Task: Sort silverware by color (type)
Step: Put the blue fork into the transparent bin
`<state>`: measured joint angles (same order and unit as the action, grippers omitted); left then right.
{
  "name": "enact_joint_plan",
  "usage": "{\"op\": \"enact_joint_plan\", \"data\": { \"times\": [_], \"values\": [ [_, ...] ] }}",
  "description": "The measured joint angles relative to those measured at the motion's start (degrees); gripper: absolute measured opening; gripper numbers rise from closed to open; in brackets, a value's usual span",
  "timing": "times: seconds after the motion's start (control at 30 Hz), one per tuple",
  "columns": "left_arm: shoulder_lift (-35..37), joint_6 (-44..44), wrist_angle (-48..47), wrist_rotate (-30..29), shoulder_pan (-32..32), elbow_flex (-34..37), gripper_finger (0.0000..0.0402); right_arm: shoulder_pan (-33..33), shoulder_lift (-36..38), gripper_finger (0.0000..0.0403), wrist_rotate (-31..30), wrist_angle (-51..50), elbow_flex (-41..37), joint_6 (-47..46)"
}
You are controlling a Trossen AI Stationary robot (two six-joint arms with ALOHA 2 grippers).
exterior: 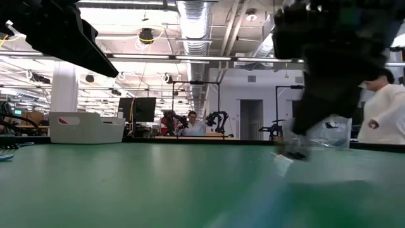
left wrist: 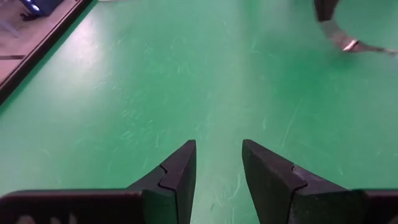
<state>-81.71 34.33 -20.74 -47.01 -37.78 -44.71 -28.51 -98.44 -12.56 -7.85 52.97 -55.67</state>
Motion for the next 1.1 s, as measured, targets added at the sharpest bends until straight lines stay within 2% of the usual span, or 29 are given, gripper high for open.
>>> {"op": "enact_joint_plan", "data": {
  "times": [0.23,0.4,0.63,0.83,1.1],
  "values": [
    [0.0,-0.9,2.0,0.1,1.6,0.0,0.0119,0.0,1.2,0.0013,-16.2,0.9,2.5,11.4],
    [0.0,-3.5,4.4,4.9,4.6,0.0,0.0119,0.0,1.2,0.0012,-25.2,0.9,6.7,21.9],
    [0.0,-12.1,13.4,12.3,9.0,0.0,0.0119,0.7,1.2,0.0012,-29.1,0.8,11.3,33.1],
    [0.0,-17.4,20.1,22.0,11.9,0.0,0.0119,0.9,1.2,0.0012,-36.5,0.8,12.3,36.9],
    [0.0,-17.6,21.9,23.2,14.1,0.0,0.0145,0.9,1.2,0.0012,-38.8,1.3,12.4,38.3]
  ]
}}
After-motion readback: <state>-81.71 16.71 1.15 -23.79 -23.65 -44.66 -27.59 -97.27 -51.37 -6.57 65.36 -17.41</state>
